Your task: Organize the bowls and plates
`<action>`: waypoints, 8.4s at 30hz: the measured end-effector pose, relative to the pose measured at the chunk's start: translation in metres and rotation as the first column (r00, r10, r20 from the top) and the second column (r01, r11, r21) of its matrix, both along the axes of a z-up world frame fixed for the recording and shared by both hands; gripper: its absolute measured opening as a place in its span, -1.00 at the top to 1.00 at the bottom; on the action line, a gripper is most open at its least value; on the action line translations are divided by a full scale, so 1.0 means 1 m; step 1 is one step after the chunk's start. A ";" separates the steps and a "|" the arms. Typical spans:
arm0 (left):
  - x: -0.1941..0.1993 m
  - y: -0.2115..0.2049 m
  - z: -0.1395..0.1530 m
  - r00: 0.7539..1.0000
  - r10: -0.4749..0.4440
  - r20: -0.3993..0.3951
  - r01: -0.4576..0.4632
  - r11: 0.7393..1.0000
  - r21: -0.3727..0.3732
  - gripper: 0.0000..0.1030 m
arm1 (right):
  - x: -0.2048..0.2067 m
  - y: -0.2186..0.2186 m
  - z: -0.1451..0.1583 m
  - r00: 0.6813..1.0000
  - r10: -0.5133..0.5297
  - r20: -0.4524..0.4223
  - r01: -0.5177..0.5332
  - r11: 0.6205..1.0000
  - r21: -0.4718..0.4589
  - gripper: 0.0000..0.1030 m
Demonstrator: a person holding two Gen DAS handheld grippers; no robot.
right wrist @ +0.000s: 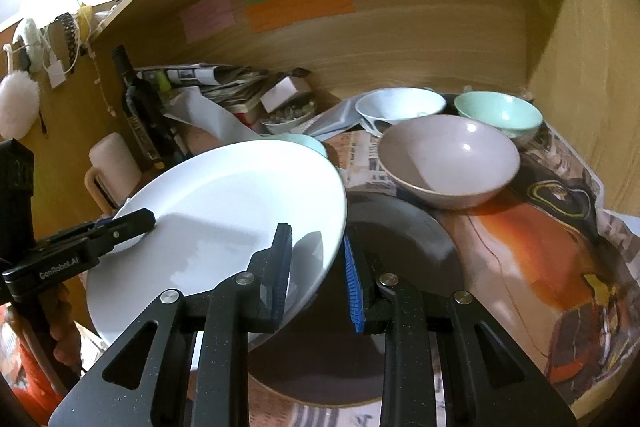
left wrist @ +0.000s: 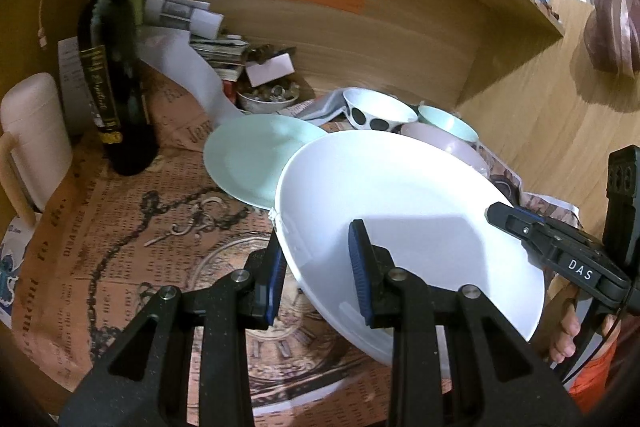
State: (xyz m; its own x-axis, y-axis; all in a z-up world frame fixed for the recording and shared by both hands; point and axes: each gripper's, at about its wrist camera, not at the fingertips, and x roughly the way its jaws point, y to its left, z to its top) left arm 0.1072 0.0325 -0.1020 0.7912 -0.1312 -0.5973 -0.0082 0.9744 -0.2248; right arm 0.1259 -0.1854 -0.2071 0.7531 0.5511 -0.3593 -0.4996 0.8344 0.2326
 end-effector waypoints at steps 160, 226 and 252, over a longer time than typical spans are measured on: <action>0.154 0.098 -0.055 0.977 0.113 -0.180 -0.109 0.993 0.033 0.59 | 0.195 0.124 0.004 0.935 0.154 -0.318 -0.248 0.927 -0.283 0.58; 0.021 -0.012 -0.017 1.000 -0.019 0.002 0.019 1.000 -0.006 0.59 | 0.028 -0.009 0.026 0.995 0.077 -0.067 -0.085 0.988 -0.128 0.58; 0.043 -0.046 -0.055 0.992 -0.075 -0.097 0.079 0.996 0.041 0.59 | 0.034 -0.040 -0.024 0.987 -0.020 -0.158 0.010 0.998 -0.064 0.58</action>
